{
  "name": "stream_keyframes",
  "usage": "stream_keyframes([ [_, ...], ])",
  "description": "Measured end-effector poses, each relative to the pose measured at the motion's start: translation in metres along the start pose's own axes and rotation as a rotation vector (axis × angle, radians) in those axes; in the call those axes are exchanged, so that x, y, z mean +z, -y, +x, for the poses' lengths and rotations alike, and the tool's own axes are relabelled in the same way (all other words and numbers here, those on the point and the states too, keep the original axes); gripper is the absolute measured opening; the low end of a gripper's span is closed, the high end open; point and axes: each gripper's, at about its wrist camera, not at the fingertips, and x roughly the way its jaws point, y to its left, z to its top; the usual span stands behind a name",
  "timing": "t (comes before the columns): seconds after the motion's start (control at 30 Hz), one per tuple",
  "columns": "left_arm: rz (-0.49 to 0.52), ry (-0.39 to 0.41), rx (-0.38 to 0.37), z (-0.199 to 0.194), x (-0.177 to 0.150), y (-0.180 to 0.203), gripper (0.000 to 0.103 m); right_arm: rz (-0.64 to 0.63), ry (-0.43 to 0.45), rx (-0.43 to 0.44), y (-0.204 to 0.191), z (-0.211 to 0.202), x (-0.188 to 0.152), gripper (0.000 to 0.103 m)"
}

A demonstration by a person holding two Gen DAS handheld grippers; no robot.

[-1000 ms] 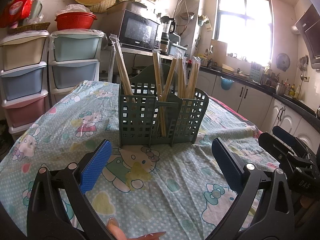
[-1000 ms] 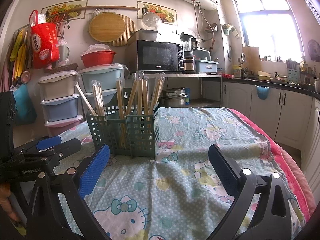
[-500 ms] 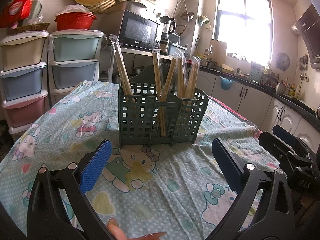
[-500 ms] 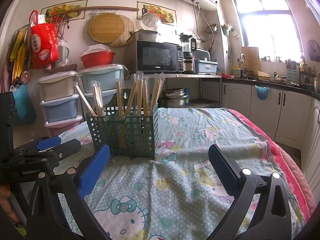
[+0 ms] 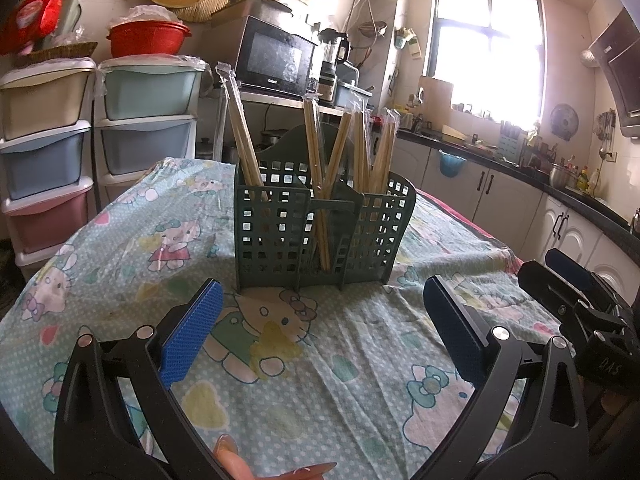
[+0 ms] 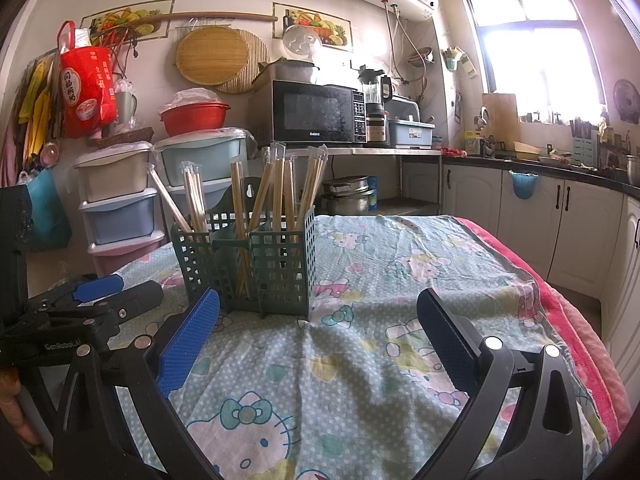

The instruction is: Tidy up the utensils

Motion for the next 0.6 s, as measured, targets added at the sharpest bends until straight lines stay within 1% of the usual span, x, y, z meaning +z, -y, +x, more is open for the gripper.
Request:
stream_keyframes([
  [0.2,-0.012,-0.016,0.027,0.004,-0.001,-0.003,0.092,0.001,0.002,-0.002,0.001,0.001,0.001,0.096],
  [0.37,-0.011,-0.013,0.027,0.004,-0.001,-0.003,0.092,0.002,0.002,-0.001,0.000,0.000,0.000,0.096],
  [0.47,-0.022,-0.021,0.039,0.007,0.000,-0.007,0.092,0.010,-0.003,-0.003,0.004,0.002,0.001,0.096],
  [0.53,-0.030,-0.042,0.062,0.008,0.005,-0.012,0.092,0.032,-0.027,0.000,0.011,0.006,0.005,0.096],
  [0.6,-0.048,-0.075,0.127,0.012,0.015,-0.029,0.092,0.048,-0.082,-0.028,0.028,0.016,0.012,0.096],
])
